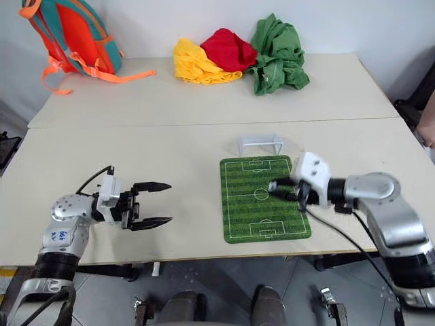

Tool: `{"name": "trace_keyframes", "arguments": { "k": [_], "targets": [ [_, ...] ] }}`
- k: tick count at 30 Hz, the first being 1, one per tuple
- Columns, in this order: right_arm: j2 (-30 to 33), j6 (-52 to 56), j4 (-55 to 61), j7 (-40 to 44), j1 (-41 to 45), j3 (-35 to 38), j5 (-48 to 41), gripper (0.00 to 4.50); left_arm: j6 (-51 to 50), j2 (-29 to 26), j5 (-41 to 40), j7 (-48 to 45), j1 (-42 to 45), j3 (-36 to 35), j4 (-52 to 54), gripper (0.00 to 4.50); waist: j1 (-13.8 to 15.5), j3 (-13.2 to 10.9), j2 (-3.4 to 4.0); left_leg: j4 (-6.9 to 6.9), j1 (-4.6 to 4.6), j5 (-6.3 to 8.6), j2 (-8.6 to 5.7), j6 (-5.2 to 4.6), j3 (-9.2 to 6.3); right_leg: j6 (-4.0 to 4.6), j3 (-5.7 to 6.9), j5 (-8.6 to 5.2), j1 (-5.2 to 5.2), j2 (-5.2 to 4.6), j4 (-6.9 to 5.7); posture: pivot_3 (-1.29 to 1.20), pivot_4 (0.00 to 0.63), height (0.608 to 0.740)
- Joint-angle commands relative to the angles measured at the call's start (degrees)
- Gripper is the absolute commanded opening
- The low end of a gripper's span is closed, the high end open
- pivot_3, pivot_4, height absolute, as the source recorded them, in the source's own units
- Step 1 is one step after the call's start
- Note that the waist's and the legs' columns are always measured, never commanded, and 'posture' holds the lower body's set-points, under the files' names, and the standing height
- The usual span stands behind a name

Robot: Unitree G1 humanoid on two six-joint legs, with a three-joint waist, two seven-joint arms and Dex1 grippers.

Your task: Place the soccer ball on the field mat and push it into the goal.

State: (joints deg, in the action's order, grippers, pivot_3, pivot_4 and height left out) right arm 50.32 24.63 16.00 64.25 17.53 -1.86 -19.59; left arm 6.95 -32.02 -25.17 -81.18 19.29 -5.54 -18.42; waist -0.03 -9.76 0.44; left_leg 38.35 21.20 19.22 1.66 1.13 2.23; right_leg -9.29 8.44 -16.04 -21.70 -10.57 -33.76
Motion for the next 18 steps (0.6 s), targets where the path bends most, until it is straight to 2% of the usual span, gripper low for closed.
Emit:
{"name": "trace_keyframes", "arguments": {
  "k": [1, 5, 10, 18],
  "targets": [
    [2.4, -3.7, 5.2, 3.2, -3.4, -1.9, 1.3, 0.84, 0.9, 0.4, -1.5, -0.4, -1.9, 0.3, 4.9, 4.50, 0.2, 0.0, -0.04, 0.03, 0.01, 0.00, 0.00, 0.00, 0.00, 0.00, 0.00, 0.00, 0.00, 0.00, 0.00, 0.00, 0.150, 0.740],
    [3.6, -6.3, 6.7, 5.7, -6.3, -4.5, 2.5, 0.84, -1.0, 0.1, -2.3, 0.6, -6.3, 0.4, 10.8, 4.50, 0.1, -0.1, -0.14, 0.04, -0.01, 0.02, 0.01, 0.01, 0.00, 0.00, 0.00, 0.00, 0.01, 0.00, -0.01, 0.00, 0.150, 0.740],
    [2.3, -7.4, 5.7, 6.1, -5.7, -7.0, 3.6, 0.84, -2.8, -0.8, -3.1, 1.5, -10.8, 0.3, 16.6, 4.50, 0.0, -0.1, -0.21, 0.11, -0.04, 0.02, 0.04, 0.01, 0.00, 0.00, -0.01, 0.00, 0.02, 0.01, -0.06, 0.00, 0.150, 0.740],
    [0.2, -9.5, 0.3, 6.5, -2.8, -8.3, 4.5, 0.84, -2.5, -2.3, -4.1, 1.4, -13.1, -1.6, 18.3, 4.50, 0.1, -0.2, -0.26, 0.36, 0.00, 0.05, 0.04, -0.02, -0.02, 0.03, -0.03, 0.02, 0.09, 0.01, -0.07, 0.00, 0.150, 0.740]
  ]
}}
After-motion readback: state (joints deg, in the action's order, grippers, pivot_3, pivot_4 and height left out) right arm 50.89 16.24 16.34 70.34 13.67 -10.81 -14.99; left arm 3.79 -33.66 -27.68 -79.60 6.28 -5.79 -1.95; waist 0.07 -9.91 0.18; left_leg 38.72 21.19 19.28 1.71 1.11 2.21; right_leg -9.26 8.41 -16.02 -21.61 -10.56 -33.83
